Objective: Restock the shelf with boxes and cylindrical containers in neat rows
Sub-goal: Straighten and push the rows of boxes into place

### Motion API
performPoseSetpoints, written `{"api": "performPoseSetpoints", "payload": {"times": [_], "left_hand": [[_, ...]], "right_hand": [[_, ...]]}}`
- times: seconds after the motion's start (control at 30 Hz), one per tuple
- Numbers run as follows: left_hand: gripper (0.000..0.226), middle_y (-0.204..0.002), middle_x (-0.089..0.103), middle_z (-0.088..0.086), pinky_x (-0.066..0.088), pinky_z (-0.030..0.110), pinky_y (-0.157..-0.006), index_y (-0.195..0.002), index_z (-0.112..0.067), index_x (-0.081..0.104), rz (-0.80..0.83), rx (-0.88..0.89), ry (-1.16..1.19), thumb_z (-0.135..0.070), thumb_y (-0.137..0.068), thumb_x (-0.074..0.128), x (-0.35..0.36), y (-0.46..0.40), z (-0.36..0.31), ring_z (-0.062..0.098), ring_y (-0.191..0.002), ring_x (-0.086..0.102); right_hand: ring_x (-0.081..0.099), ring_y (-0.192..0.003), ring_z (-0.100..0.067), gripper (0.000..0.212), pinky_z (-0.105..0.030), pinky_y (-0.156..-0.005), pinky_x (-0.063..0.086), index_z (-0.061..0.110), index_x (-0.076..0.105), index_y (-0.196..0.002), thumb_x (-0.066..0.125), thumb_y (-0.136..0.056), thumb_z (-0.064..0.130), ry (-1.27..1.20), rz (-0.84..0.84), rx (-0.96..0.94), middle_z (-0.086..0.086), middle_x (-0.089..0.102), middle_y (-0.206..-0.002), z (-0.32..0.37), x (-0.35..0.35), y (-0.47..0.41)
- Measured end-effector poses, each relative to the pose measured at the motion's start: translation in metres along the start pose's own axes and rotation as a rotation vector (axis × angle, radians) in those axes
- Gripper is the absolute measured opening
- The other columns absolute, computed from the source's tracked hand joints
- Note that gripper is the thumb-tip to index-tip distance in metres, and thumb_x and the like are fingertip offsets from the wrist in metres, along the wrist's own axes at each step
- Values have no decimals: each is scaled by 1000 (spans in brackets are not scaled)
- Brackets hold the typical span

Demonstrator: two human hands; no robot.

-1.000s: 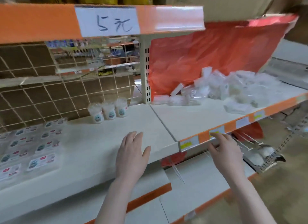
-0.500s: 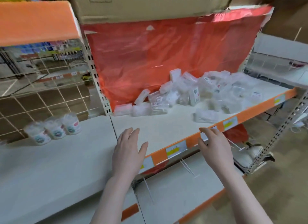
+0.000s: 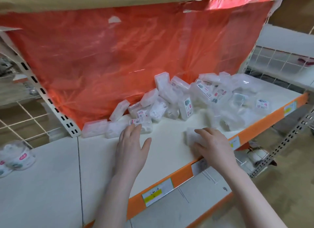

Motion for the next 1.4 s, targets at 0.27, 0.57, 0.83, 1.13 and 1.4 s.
{"api": "performPoseSetpoints", "payload": {"times": [0.27,0.57,0.83,1.13,1.4], "left_hand": [[49,-141,45,6,25,26,-107,-134,-9,50,-71,-95,-14,-24,-89,62,11,-3,-6,20,-133,35],[50,-140,45,2,22,21,-106,-136,-12,48,-103,-161,-21,-23,-89,61,26,-3,-29,17,-132,36],[50,-141,46,2,23,22,-106,-136,-13,49,-140,-210,-44,-22,-89,62,23,1,-25,17,-132,36],[48,-141,45,0,24,21,-106,-136,-14,48,-168,-211,-52,-21,-90,60,13,-1,-16,16,-133,35],[50,-140,45,-1,27,23,-106,-136,-14,48,-160,-189,-51,-20,-89,62,8,-12,-5,15,-132,36]], "right_hand": [[63,-75,-33,58,-42,-59,53,17,72,-95,91,-40,8,-44,150,-195,-5,67,-90,-25,20,-32],[62,-63,-25,51,-27,-52,52,20,73,-87,89,-39,26,-87,175,-406,4,72,-81,-34,10,-54],[61,-85,-13,33,-18,-65,32,35,62,-115,66,-82,36,-323,288,-296,7,69,-99,-33,4,-62],[63,-85,-15,27,-20,-64,34,29,65,-114,62,-88,21,-328,251,-323,8,64,-107,-24,11,-67],[64,-76,-29,92,-35,-56,55,10,60,-118,94,-35,29,-65,245,-430,-11,59,-100,-14,31,-63]]}}
Point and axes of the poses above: each hand's wrist, its own y-axis away from the middle knuckle, its own x-axis out of the palm, z = x × y, the point moved 7 cm from there along -y, towards the middle knuckle
